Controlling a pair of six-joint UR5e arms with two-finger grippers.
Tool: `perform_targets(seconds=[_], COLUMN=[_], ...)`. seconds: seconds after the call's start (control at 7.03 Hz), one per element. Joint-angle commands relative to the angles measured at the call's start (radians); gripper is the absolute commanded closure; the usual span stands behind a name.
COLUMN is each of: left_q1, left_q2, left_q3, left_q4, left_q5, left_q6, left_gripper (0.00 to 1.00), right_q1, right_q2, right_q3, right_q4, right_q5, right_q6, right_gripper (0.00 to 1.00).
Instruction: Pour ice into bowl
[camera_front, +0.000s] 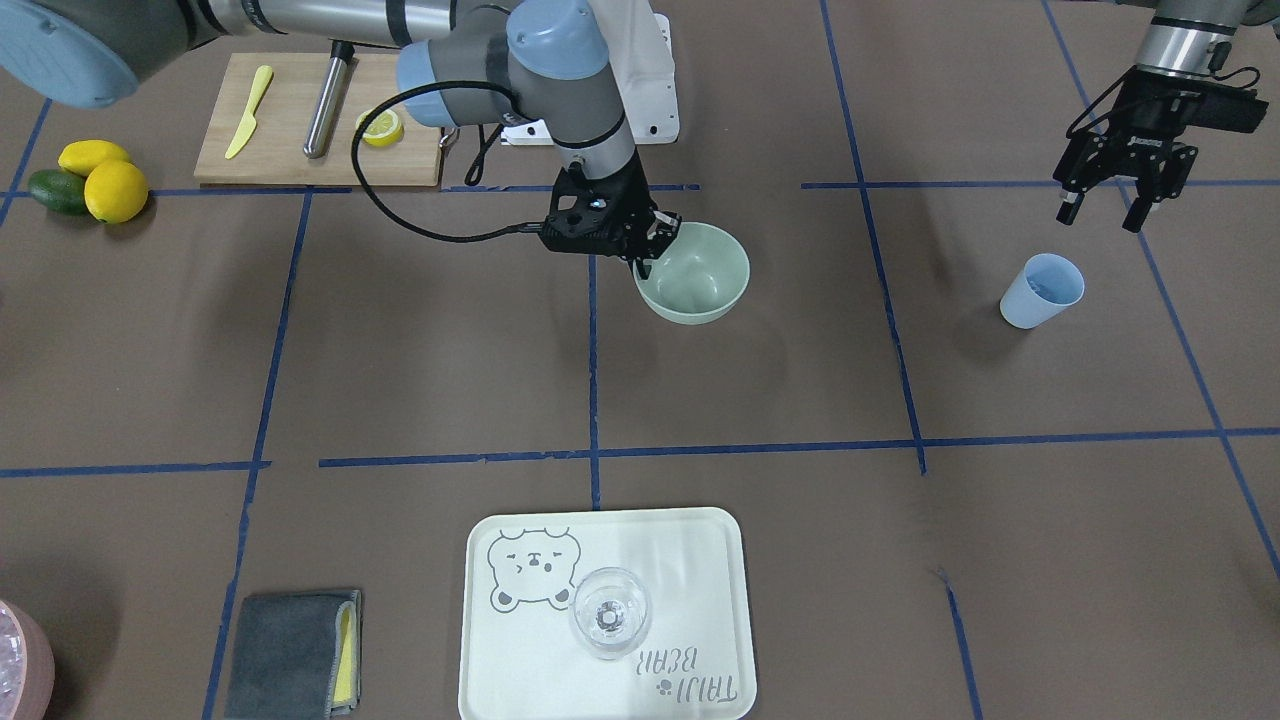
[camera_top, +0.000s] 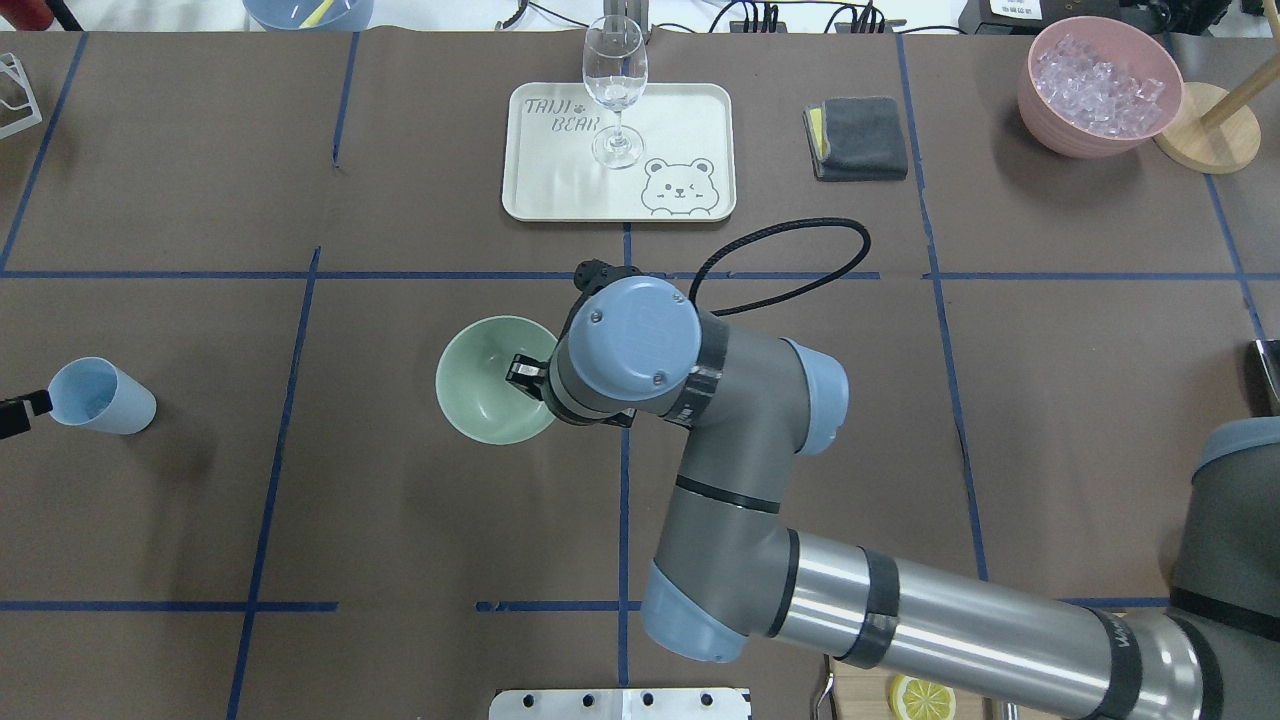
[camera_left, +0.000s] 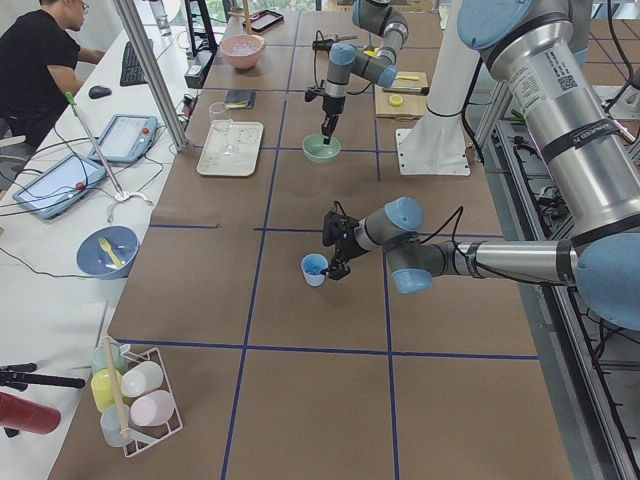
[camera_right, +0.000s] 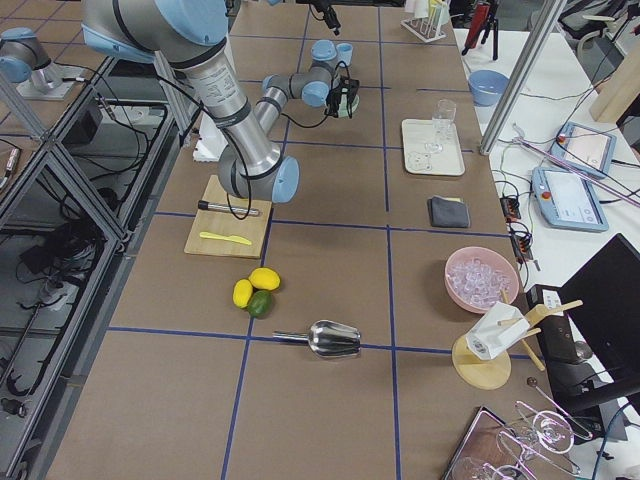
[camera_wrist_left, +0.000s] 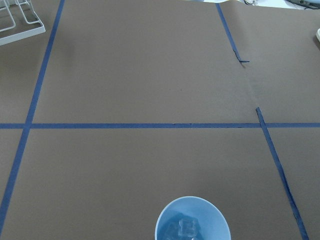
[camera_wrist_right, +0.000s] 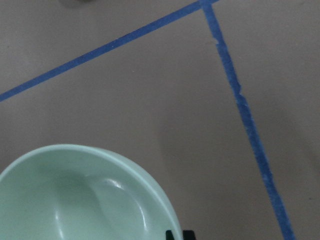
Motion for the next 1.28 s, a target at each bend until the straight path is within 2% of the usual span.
perform_targets(seconds=[0.0,0.14,0.43,0.57,0.71,0.85,1.14], left_q1=[0.193,0.222,0.224,0.224,0.226,0.23,0.233], left_q2=[0.004,0.004,0.004,0.002,-0.004,-0.019,-0.086], left_q3=[0.006,0.009,0.012,0.015,0.033,0.059,0.143], left_q4=[0.004,0.008,0.009,0.009,0.009,0.007,0.009], left_q5=[0.19,0.218,0.225,0.225,0.243,0.275,0.362], left_q6=[-0.109,-0.125,-0.125,-0.126,-0.128,-0.134,-0.134], left_gripper=[0.0,0.0,0.0,0.0,0.0,0.0,0.0], right_q1=[-0.013,-0.025,-0.028,-0.028,-0.027,-0.011,0.042], right_q2=[0.164,0.211,0.238,0.239,0.241,0.25,0.246], right_q3=[-0.217,-0.305,-0.34,-0.34,-0.34,-0.329,-0.263], right_q4=[0.002,0.005,0.006,0.009,0.015,0.014,-0.049], right_q5=[-0.03,-0.044,-0.044,-0.044,-0.044,-0.032,0.069], right_q6=[0.009,0.005,0.0,0.0,0.002,0.005,0.002], right_gripper=[1.0,1.0,1.0,0.75,0.01,0.0,0.0])
